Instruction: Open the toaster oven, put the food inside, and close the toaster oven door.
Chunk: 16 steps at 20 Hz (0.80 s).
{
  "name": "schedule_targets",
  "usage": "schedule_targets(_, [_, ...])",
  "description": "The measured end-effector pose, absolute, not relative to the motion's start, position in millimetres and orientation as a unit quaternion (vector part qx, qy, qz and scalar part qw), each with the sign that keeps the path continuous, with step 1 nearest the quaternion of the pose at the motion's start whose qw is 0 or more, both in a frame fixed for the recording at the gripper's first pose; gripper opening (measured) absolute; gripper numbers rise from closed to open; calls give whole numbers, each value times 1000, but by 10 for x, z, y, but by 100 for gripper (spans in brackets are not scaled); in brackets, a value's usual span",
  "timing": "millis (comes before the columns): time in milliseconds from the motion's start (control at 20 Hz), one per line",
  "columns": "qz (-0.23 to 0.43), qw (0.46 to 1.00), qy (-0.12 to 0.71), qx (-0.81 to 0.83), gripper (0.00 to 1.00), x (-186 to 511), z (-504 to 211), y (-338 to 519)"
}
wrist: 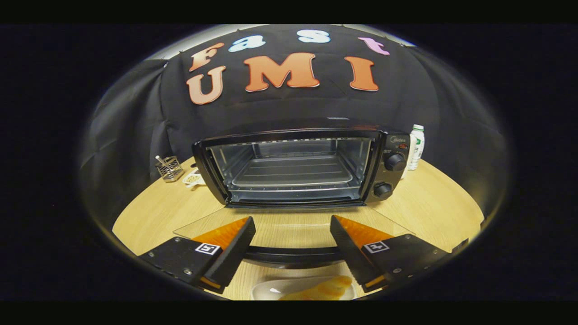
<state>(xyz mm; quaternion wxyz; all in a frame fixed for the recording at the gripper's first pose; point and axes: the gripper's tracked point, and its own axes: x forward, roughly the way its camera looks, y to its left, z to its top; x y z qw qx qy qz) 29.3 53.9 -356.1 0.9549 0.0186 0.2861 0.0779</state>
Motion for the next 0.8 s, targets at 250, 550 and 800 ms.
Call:
schedule_targets(250, [83,955,285,7,100,143,-3625,497])
schedule_targets(550, [85,957,276,9,99,7,-3637,448])
schedule_targets(800, [80,951,298,11,100,-96,-3841,405])
